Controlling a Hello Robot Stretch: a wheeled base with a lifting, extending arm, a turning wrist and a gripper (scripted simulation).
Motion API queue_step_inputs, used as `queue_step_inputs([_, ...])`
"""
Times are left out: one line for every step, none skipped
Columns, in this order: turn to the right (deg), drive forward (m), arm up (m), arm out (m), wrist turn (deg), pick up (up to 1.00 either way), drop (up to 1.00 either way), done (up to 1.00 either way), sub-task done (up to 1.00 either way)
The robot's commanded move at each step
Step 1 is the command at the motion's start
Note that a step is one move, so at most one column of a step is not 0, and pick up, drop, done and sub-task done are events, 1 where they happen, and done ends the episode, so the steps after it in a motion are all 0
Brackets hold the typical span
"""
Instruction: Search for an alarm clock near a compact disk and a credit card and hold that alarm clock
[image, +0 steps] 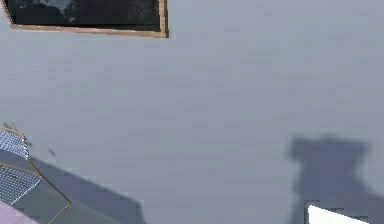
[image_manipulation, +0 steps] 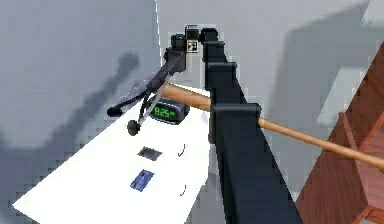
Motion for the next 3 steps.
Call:
queue_step_inputs([0.0, 0.00, 0.00, 0.00, 45.0, 0.00, 0.00, 0.00, 0.00])
queue_step_inputs([0.0, 0.00, 0.00, 0.00, 45.0, 0.00, 0.00, 0.00, 0.00])
queue_step_inputs([0.0, 0.00, 0.00, 0.00, 39.0, 0.00, 0.00, 0.00, 0.00])
